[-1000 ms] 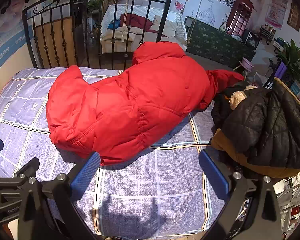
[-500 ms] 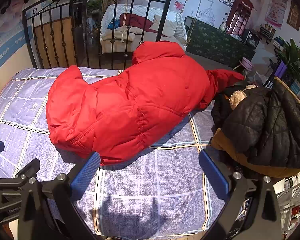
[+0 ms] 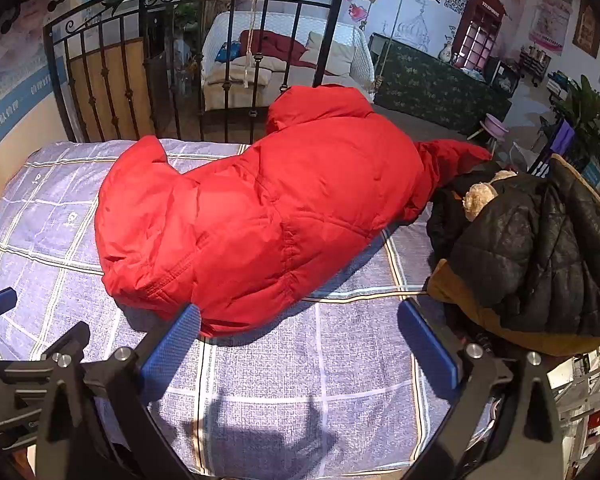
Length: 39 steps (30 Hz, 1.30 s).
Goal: Fold large clothes
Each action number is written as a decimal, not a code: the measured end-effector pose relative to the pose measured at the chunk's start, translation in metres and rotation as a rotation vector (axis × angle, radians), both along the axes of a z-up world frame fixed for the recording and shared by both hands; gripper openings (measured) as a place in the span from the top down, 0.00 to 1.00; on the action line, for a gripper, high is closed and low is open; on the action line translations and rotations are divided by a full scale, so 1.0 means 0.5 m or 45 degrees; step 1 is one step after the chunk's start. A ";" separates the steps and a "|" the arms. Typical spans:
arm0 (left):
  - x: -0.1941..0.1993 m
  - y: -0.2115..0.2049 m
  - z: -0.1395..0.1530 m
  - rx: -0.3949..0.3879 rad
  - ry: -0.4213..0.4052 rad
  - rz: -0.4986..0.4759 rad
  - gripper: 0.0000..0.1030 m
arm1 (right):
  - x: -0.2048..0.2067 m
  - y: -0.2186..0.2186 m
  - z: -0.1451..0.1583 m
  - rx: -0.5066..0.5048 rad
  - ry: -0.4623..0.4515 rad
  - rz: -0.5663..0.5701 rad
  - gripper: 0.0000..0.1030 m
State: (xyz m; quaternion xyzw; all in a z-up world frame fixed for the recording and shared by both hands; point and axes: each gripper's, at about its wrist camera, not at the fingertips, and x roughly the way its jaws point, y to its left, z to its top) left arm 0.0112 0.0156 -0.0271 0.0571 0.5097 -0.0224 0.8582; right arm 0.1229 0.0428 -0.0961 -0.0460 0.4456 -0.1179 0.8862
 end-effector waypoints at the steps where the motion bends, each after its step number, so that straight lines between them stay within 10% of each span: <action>1: 0.002 0.000 -0.001 -0.001 -0.002 0.000 0.04 | 0.001 0.000 -0.001 0.006 -0.004 -0.001 0.05; 15: 0.053 0.015 -0.037 -0.013 -0.036 -0.001 0.04 | 0.039 -0.004 -0.021 0.069 -0.019 -0.036 0.05; 24: 0.111 0.244 -0.109 -0.067 -0.004 0.377 0.04 | 0.266 0.031 -0.011 0.028 0.028 -0.088 0.05; 33: 0.086 0.351 -0.158 -0.085 0.037 0.480 0.04 | 0.492 0.142 -0.305 -0.098 0.577 -0.243 0.06; 39: 0.109 0.302 -0.146 -0.056 -0.001 0.335 0.04 | 0.373 0.011 -0.300 0.003 0.353 -0.231 0.83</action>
